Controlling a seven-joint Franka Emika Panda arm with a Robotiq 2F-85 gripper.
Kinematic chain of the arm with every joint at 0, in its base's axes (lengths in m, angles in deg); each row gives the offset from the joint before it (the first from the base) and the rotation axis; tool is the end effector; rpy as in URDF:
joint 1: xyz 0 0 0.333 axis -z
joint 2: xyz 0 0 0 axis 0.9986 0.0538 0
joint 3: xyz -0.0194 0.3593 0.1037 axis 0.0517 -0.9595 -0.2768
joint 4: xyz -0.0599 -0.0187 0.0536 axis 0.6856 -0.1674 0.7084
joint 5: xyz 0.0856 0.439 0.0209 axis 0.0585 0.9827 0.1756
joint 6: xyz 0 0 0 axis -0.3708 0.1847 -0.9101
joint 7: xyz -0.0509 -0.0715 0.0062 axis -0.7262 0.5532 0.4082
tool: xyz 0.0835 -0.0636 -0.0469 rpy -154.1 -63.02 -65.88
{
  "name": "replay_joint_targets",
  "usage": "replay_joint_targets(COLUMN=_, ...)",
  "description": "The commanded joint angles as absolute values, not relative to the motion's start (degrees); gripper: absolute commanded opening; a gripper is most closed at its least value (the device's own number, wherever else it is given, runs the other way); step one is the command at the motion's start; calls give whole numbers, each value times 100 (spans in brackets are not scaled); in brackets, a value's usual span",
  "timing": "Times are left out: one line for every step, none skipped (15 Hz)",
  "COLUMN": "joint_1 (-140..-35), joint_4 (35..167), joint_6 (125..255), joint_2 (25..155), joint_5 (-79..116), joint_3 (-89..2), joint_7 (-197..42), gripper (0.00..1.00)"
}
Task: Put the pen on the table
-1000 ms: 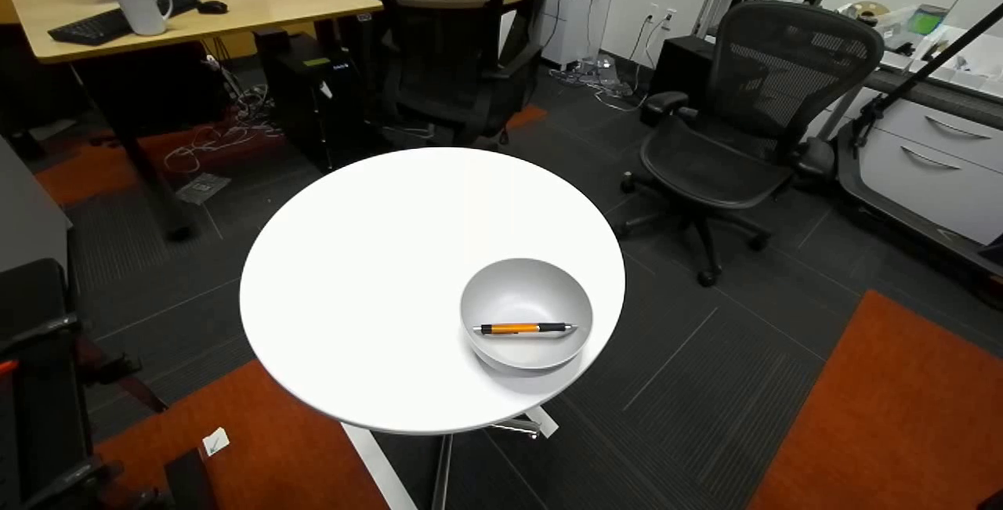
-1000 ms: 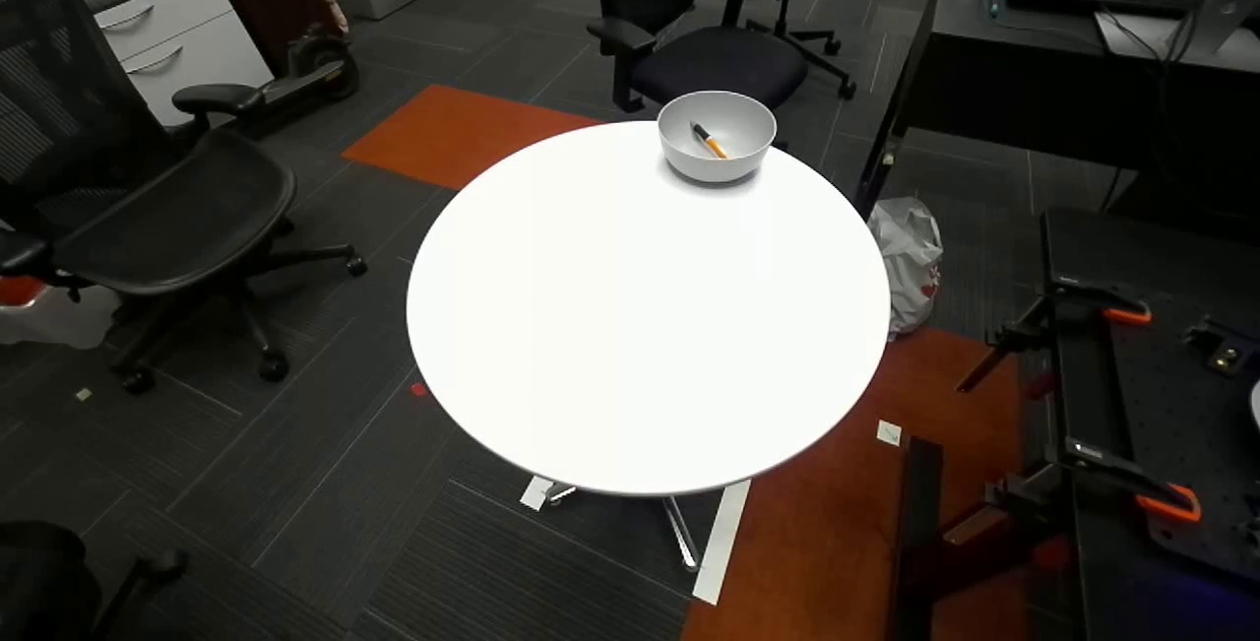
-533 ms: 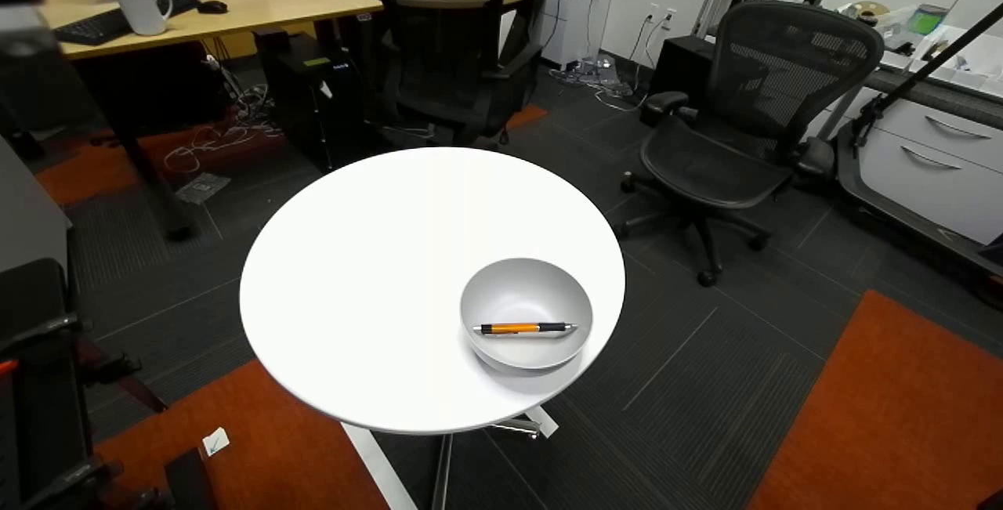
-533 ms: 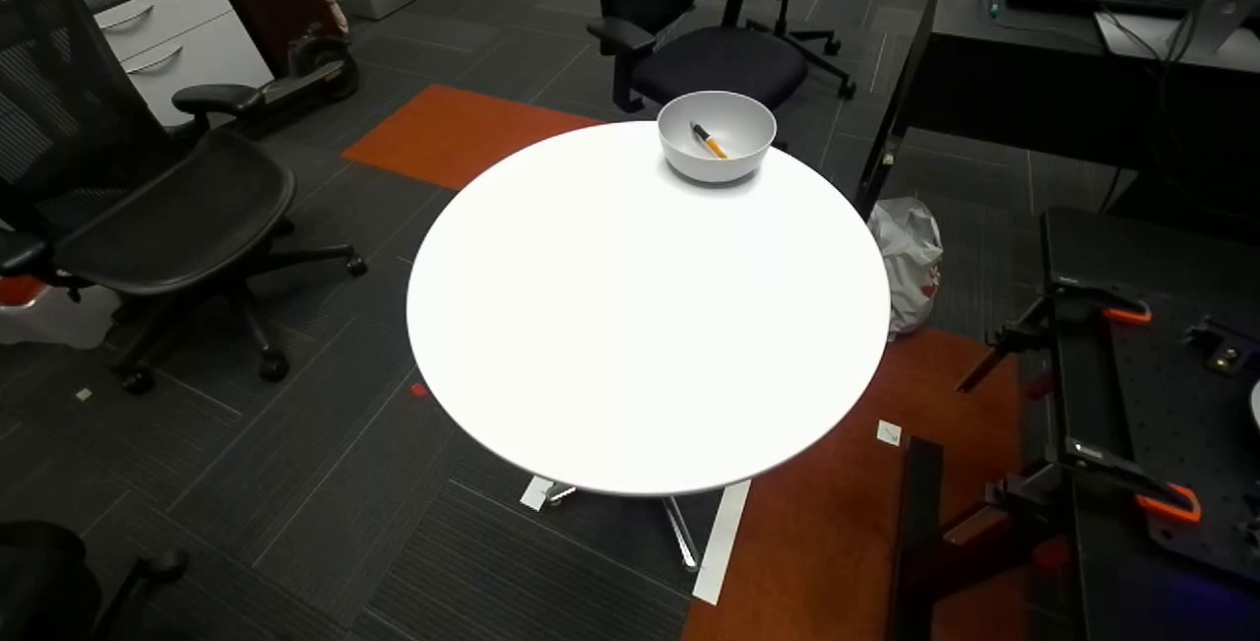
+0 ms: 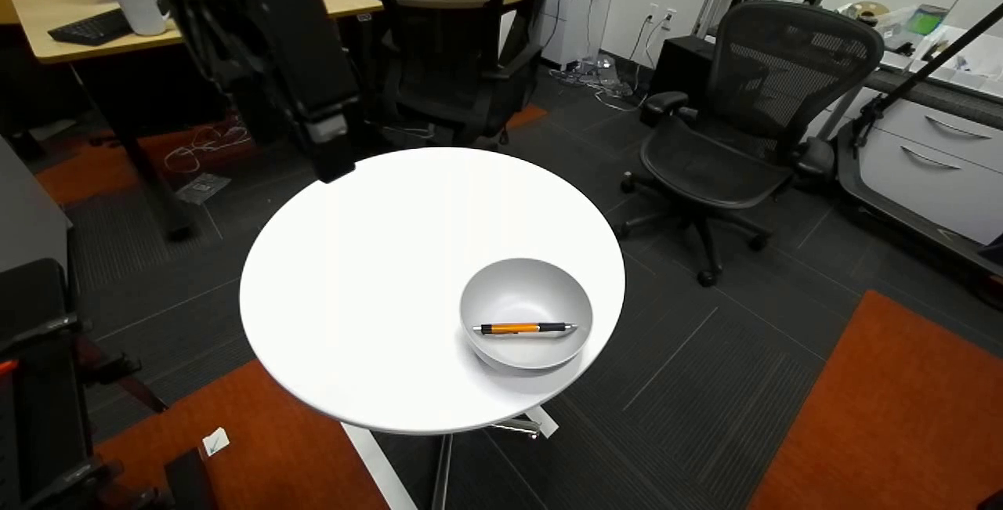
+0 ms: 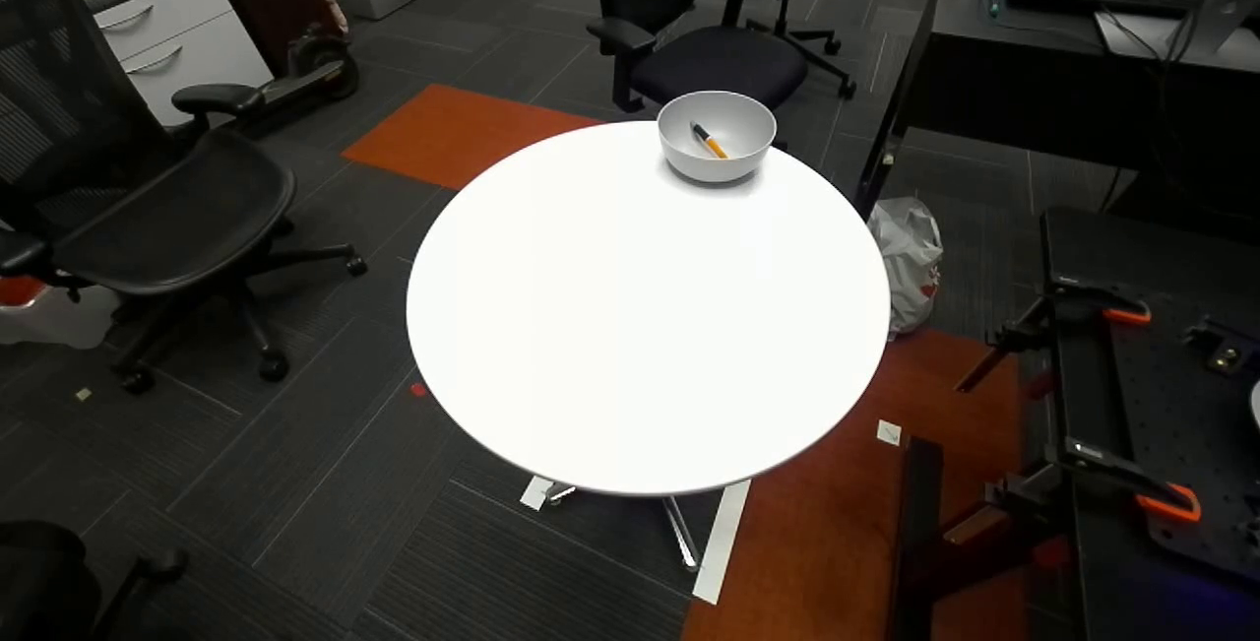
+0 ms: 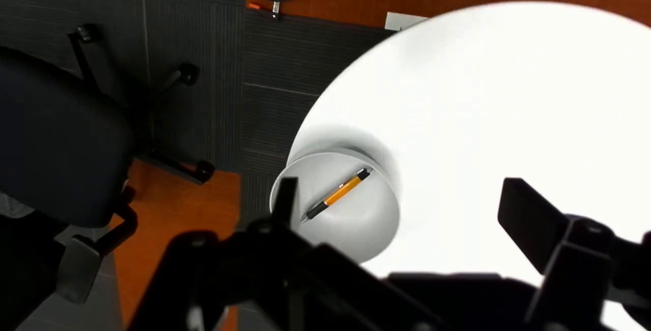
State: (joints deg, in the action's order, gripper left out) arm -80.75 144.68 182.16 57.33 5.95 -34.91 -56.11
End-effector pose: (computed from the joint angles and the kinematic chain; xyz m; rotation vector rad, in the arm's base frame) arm 0.4693 -0.1744 0.4662 2.9366 0.1811 0.1116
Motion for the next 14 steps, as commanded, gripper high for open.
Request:
replay_joint_targets(joint_1=-8017, joint_4=13855, joint_6=18697, joint_2=6733, joint_5=1205, joint_3=-3484, joint_7=-5910, gripper=100)
replay_joint_targets(joint_1=-8003, joint_4=13694, joint_6=18828, joint_2=7013, joint_5=1447, joint_3=-3482, joint_7=-5973, gripper=100)
replay_joint_targets(joint_1=-7973, joint_4=13571, joint_6=18995, joint_2=7262, joint_5=1638, joint_3=-3486, joint_7=-6011, gripper=100)
replay_joint_targets(joint_1=-7938, joint_4=13422, joint_6=19132, joint_2=7524, joint_5=1849, joint_3=-3492, joint_7=-6058, gripper=100)
replay_joint_targets(joint_1=-7898, joint_4=13261, joint_6=19261, joint_2=7799, joint_5=2085, joint_3=-3505, joint_7=-6078, gripper=100)
replay_joint_targets(joint_1=-7845, joint_4=13102, joint_6=19379, joint_2=8070, joint_5=2259, joint_3=-3523, joint_7=-6135, gripper=100)
replay_joint_targets(joint_1=-7786, joint_4=12945, joint_6=19482, joint_2=8328, joint_5=2447, joint_3=-3542, joint_7=-6156, gripper=100)
replay_joint_targets(joint_1=-7729, joint_4=12766, joint_6=19586, joint_2=8609, joint_5=2586, joint_3=-3569, joint_7=-6204, gripper=100)
replay_joint_targets(joint_1=-7668, joint_4=12589, joint_6=19693, joint_2=8869, joint_5=2736, joint_3=-3598, joint_7=-6228, gripper=100)
replay_joint_targets(joint_1=-7614, joint_4=12413, joint_6=19829, joint_2=9124, joint_5=2845, joint_3=-3631, joint_7=-6287, gripper=100)
replay_joint_targets(joint_1=-7566, joint_4=12234, joint_6=19936, joint_2=9366, joint_5=2912, joint_3=-3660, joint_7=-6364, gripper=100)
replay_joint_targets(joint_1=-7533, joint_4=12055, joint_6=19988, joint_2=9582, joint_5=2927, joint_3=-3676, joint_7=-6463, gripper=100)
replay_joint_targets(joint_1=-7500, joint_4=11854, joint_6=20026, joint_2=9831, joint_5=2926, joint_3=-3701, joint_7=-6561, gripper=100)
replay_joint_targets(joint_1=-7481, joint_4=11661, joint_6=20034, joint_2=10052, joint_5=2903, joint_3=-3718, joint_7=-6701, gripper=100)
